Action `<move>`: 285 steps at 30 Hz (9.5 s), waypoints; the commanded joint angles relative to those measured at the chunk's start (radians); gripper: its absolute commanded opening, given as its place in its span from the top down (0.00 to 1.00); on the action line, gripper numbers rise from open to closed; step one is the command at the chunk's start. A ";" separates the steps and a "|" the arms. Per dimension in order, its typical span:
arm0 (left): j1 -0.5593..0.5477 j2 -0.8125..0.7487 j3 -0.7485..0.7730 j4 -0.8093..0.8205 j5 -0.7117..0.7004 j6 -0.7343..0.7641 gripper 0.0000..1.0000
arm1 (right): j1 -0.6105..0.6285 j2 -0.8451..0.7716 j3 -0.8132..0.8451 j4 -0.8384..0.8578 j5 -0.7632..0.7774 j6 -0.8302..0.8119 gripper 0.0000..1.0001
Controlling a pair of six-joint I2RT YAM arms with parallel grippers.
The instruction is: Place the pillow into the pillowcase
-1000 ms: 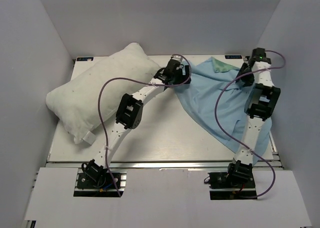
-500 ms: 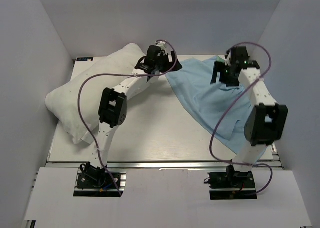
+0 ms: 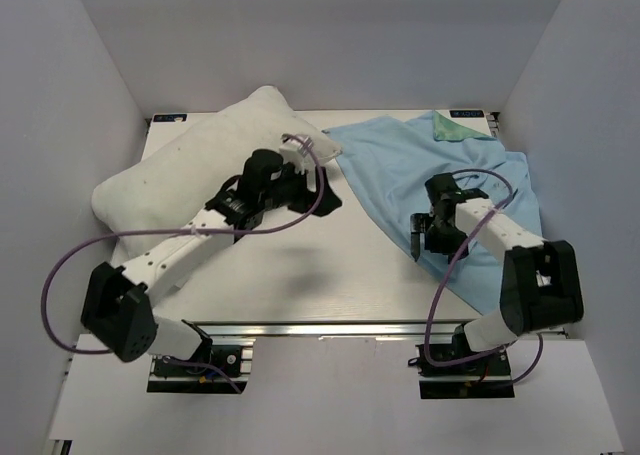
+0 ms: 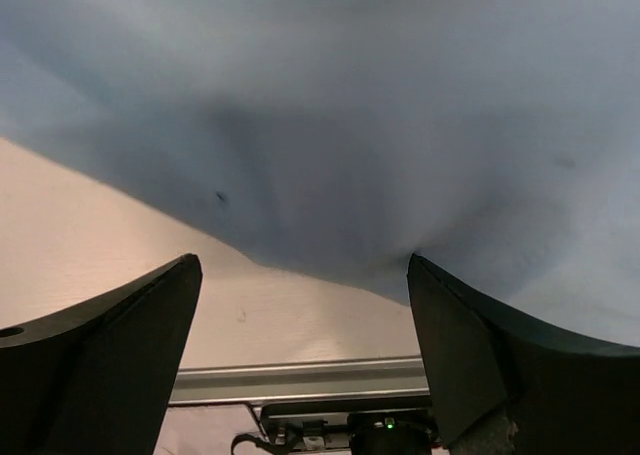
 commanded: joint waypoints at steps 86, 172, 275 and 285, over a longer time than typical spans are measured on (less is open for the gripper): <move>0.159 0.787 0.667 -0.166 -0.032 0.076 0.02 | -0.279 -0.122 0.086 0.013 -0.219 0.155 0.38; 0.043 -0.269 -0.225 -0.389 -0.567 -0.158 0.02 | 0.570 0.213 0.306 -0.022 0.120 -0.066 1.00; 0.058 0.194 0.541 -0.315 -0.747 0.223 0.02 | 0.126 0.321 0.654 0.024 0.124 -0.032 0.22; 0.290 0.818 1.246 -0.811 -0.832 -0.144 0.02 | 0.126 0.320 0.645 0.019 0.086 -0.063 0.22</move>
